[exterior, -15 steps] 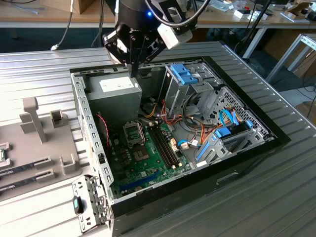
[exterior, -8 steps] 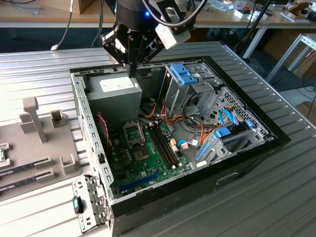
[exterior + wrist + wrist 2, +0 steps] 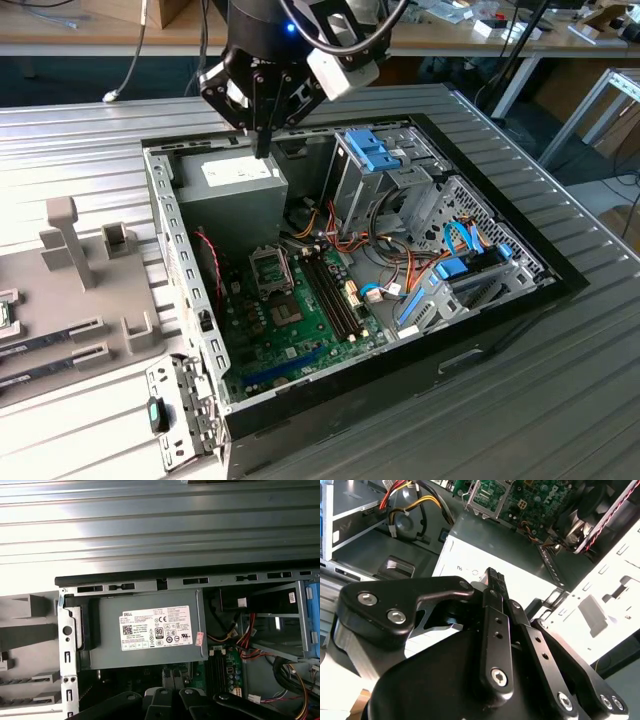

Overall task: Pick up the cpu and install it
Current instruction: 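Reach for the cpu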

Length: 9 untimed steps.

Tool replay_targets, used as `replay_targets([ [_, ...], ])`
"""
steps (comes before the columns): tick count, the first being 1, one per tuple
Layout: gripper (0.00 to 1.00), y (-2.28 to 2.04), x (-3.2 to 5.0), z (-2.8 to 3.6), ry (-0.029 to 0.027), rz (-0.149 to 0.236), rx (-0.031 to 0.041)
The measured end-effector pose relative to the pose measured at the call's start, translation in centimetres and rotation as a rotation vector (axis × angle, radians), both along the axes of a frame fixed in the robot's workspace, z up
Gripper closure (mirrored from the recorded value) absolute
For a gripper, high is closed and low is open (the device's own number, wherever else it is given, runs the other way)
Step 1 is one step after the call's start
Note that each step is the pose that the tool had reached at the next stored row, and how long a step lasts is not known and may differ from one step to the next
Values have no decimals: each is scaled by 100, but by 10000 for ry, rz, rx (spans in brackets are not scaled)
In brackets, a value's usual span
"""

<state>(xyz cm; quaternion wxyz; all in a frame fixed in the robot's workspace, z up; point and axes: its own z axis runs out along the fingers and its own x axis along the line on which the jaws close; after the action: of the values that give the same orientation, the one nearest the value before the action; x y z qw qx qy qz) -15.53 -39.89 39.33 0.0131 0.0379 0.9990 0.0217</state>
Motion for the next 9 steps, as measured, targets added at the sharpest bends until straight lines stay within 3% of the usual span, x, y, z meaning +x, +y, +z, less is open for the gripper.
replay_targets([
  [9,89,0,-83,0,1,0,-1],
])
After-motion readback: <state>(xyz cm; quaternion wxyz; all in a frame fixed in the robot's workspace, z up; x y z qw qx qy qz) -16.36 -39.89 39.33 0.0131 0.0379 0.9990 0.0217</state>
